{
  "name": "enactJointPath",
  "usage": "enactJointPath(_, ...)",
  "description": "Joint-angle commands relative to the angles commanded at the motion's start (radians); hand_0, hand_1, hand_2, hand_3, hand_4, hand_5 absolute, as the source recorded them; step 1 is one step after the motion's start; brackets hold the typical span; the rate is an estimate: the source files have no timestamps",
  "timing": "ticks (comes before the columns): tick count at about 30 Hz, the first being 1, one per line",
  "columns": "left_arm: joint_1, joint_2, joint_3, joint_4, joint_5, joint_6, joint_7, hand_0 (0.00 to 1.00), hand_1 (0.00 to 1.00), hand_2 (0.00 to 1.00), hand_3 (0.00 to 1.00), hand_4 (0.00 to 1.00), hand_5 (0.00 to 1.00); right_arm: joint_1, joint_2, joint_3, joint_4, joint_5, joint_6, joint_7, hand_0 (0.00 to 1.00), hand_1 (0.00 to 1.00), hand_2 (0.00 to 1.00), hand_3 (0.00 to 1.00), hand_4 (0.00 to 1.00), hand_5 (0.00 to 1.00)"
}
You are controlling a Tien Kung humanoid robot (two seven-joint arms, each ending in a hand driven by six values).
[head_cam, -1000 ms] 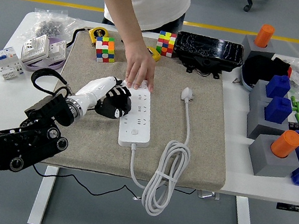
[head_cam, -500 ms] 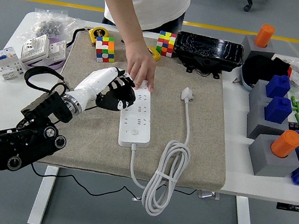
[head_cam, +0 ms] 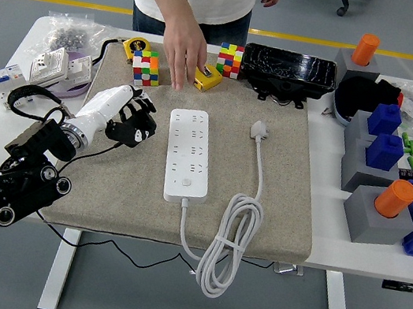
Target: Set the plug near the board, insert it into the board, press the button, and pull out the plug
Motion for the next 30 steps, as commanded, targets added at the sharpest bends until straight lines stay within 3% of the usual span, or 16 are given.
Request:
enactJointPath(2, 0.002, -0.001, 0.003, 0.007, -0.002, -0.009, 0.007, 0.380, 0.480, 0.514, 0.581, 0.659, 0.002, 0.001, 0.000, -0.001, 0.000, 0.000, 0.000, 0.000, 0.675, 0.675, 0.672, 0.586, 0.982, 0.525)
enactJointPath(3, 0.002, -0.001, 0.004, 0.009, -0.002, -0.011, 0.009, 0.548, 0.576, 0.591, 0.607, 0.831, 0.002, 0.001, -0.001, -0.002, 0.000, 0.000, 0.000, 0.000, 0.675, 0.675, 0.671, 0.585, 0.982, 0.525)
enactJointPath(8, 0.009, 0.003, 0.005, 0.008, -0.022, -0.034, 0.016, 0.548, 0.576, 0.591, 0.607, 0.831, 0.002, 0.001, -0.002, -0.006, -0.001, 0.001, 0.000, -0.001, 0.675, 0.675, 0.671, 0.585, 0.982, 0.525)
enactJointPath(9, 0.010, 0.003, 0.004, 0.007, -0.021, -0.040, 0.019, 0.774, 0.817, 0.824, 0.831, 0.998, 0.127, 0.002, -0.002, -0.006, -0.002, 0.001, 0.000, -0.001, 0.675, 0.674, 0.672, 0.584, 0.982, 0.525)
enactJointPath(14, 0.015, 0.007, -0.003, 0.001, -0.003, -0.049, 0.039, 0.774, 0.817, 0.824, 0.831, 0.998, 0.127, 0.003, -0.005, -0.010, -0.001, 0.002, 0.000, -0.001, 0.675, 0.674, 0.672, 0.584, 0.982, 0.525)
enactJointPath(15, 0.017, 0.008, -0.006, -0.002, 0.004, -0.046, 0.040, 0.883, 0.971, 0.998, 0.998, 0.998, 0.320, 0.004, -0.005, -0.010, 0.000, 0.002, 0.000, -0.001, 0.675, 0.675, 0.672, 0.584, 0.982, 0.525)
enactJointPath(20, 0.039, 0.017, -0.050, -0.032, 0.008, -0.013, 0.018, 0.883, 0.971, 0.998, 0.998, 0.998, 0.320, 0.008, -0.007, -0.013, -0.001, 0.003, 0.000, -0.001, 0.675, 0.675, 0.672, 0.584, 0.982, 0.525)
enactJointPath(21, 0.047, 0.018, -0.063, -0.039, -0.003, -0.001, 0.004, 0.833, 0.940, 0.998, 0.998, 0.998, 0.393, 0.009, -0.007, -0.014, -0.002, 0.003, 0.000, -0.001, 0.675, 0.675, 0.671, 0.585, 0.983, 0.525)
enactJointPath(26, 0.103, 0.026, -0.159, -0.088, -0.141, 0.089, -0.103, 0.833, 0.940, 0.998, 0.998, 0.998, 0.393, 0.013, -0.008, -0.021, -0.004, 0.003, 0.000, -0.002, 0.675, 0.675, 0.671, 0.585, 0.983, 0.525)
enactJointPath(27, 0.116, 0.024, -0.186, -0.088, -0.187, 0.110, -0.129, 0.504, 0.657, 0.675, 0.711, 0.890, 0.271, 0.014, -0.007, -0.023, -0.007, 0.003, 0.000, -0.001, 0.675, 0.675, 0.671, 0.585, 0.983, 0.525)
enactJointPath(30, 0.137, 0.019, -0.250, -0.083, -0.309, 0.148, -0.184, 0.504, 0.657, 0.675, 0.711, 0.890, 0.271, 0.018, -0.005, -0.032, -0.013, 0.005, 0.001, -0.002, 0.675, 0.675, 0.671, 0.585, 0.983, 0.525)
